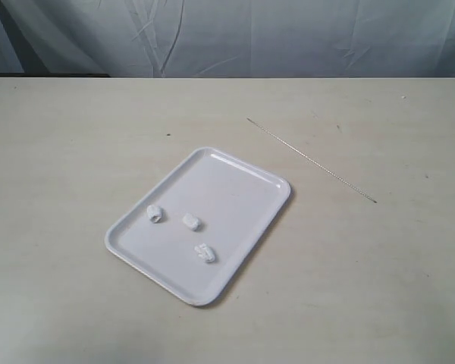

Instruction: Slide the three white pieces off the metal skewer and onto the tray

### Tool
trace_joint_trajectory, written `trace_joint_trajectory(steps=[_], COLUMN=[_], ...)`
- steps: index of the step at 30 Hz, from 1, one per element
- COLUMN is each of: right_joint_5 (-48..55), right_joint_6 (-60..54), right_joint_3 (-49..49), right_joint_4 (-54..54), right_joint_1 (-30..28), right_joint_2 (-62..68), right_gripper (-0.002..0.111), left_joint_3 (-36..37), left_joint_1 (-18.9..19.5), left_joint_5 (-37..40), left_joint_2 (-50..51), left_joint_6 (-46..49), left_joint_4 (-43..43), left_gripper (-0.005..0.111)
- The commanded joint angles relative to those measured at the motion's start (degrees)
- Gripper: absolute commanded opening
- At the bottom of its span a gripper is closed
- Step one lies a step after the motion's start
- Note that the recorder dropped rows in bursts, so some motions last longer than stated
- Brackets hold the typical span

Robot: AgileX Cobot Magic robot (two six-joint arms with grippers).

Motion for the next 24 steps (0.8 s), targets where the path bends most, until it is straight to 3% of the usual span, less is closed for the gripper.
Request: trace_joint_trajectory(steps=[1,24], right_joint_5=[-1.10,-1.21], right_joint_6=[2.33,5.37], right_joint_3=[0.30,0.30], right_joint_4=[-0.52,-0.52], right_joint_1=[-0.31,-0.31], right_joint_2=[-0.37,-0.37], right_gripper=[0.000,0.000], left_joint_3=[0.26,0.26], left_joint_1=[0.57,0.67], left_joint_5=[1.65,4.93], left_joint_2=[-0.40,-0.71], left_joint_6=[1.26,4.43], left_joint_4=[-2.06,-2.06], left_gripper=[0.000,0.000])
